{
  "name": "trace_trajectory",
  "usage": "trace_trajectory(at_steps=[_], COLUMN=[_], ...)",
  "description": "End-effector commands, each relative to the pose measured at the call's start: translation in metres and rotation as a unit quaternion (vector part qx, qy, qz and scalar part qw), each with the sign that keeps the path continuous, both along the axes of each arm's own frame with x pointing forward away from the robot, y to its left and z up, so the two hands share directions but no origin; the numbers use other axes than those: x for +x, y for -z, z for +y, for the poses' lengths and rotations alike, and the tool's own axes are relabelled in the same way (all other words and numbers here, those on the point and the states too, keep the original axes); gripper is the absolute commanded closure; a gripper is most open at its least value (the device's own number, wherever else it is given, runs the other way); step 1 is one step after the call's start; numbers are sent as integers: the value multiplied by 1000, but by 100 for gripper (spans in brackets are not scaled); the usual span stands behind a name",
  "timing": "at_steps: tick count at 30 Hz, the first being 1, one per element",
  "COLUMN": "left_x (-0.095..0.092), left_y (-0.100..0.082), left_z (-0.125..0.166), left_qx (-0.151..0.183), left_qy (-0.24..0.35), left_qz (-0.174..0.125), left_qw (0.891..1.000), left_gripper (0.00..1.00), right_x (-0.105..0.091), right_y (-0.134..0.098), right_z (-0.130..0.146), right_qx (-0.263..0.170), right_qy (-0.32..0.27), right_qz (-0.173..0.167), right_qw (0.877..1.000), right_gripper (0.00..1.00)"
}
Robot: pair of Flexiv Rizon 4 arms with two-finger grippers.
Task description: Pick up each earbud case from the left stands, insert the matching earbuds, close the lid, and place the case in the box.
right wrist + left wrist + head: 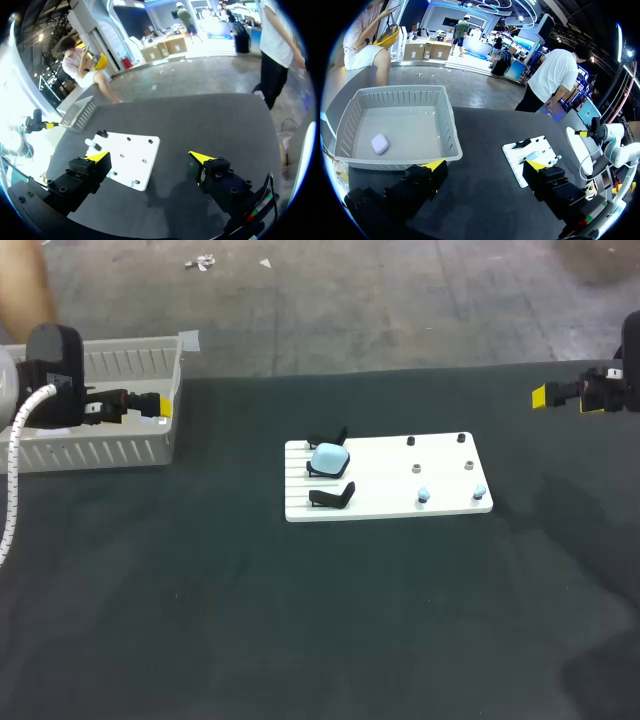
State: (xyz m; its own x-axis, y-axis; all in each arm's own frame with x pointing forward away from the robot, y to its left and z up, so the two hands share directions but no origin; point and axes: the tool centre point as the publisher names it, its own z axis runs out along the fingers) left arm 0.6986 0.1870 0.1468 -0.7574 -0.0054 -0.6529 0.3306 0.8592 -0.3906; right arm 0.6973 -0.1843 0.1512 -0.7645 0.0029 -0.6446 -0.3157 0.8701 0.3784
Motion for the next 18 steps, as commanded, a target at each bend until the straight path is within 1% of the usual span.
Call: trace_trajectory(at_steps=[1, 11, 12, 13, 14, 15, 16, 17, 18], left_x=[0, 0, 1, 1, 3, 3, 5, 6, 5], left_y=[-2, -2, -4, -5, -7, -8, -7, -8, -6], left_z=[-2, -2, -4, -6, -9, -10, -13, -16, -17], left_qx=[5, 5, 6, 6, -2, -12, 3, -11, 3], left_qy=[-2, -2, 18, 25, 61, 71, 106, 131, 136], left_qz=[5, 5, -15, -24, -63, -83, -106, -142, -135], left_qw=[1000, 1000, 1000, 999, 996, 994, 989, 981, 981], left_gripper=[0, 0, 0, 0, 0, 0, 0, 0, 0], right_x=[1, 1, 1, 1, 1, 1, 1, 1, 1], right_y=[1, 1, 1, 1, 1, 1, 1, 1, 1], right_z=[0, 0, 0, 0, 0, 0, 0, 0, 0], right_qx=[1, 1, 1, 1, 1, 1, 1, 1, 1], right_qy=[-1, -1, -1, -1, -1, -1, -1, -1, -1], right_qz=[0, 0, 0, 0, 0, 0, 0, 0, 0], right_qw=[1000, 1000, 1000, 1000, 1000, 1000, 1000, 1000, 1000], right_gripper=[0, 0, 0, 0, 0, 0, 0, 0, 0])
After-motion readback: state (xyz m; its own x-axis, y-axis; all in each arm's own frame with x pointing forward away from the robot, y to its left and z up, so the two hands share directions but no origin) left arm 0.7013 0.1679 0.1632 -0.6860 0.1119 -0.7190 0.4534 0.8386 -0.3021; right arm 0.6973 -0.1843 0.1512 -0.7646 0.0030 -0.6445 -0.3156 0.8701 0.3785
